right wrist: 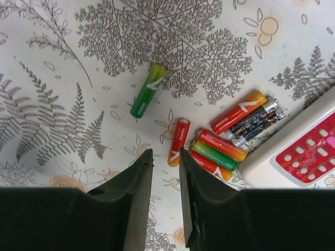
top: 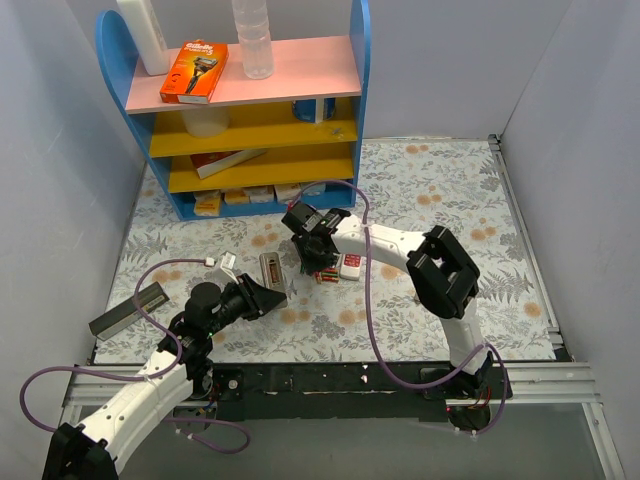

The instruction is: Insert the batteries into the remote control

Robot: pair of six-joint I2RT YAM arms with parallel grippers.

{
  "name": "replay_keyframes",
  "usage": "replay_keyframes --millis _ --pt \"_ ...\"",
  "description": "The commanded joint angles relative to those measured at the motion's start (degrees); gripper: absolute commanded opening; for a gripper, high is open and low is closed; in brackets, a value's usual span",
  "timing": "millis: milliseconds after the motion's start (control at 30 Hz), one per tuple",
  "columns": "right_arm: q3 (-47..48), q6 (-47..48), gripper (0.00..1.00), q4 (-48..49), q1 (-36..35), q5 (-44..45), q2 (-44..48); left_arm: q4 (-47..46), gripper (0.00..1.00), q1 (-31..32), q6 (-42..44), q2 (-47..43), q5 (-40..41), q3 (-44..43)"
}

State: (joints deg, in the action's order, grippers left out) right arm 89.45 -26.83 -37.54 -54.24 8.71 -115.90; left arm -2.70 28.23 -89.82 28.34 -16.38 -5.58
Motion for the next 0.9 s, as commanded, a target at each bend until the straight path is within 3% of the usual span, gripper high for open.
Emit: replay_keyframes --millis 0,600,867 --pt "5.29 -1.12 0.34 -2.71 -0.17 4.73 -2.66 -1.96 0.0 -0.28 1.84 -0.48 -0.58 -1.01" --pt "7.32 -1.56 0.33 -4.21 0.62 4.48 -8.29 -3.28 0.0 -0.37 2.11 0.4 -1.46 -0.83" --pt "4.77 -1.38 0.19 -3.07 0.62 4.03 -5.84 -5.29 0.0 -0.28 2.55 0.4 -3.13 -0.57"
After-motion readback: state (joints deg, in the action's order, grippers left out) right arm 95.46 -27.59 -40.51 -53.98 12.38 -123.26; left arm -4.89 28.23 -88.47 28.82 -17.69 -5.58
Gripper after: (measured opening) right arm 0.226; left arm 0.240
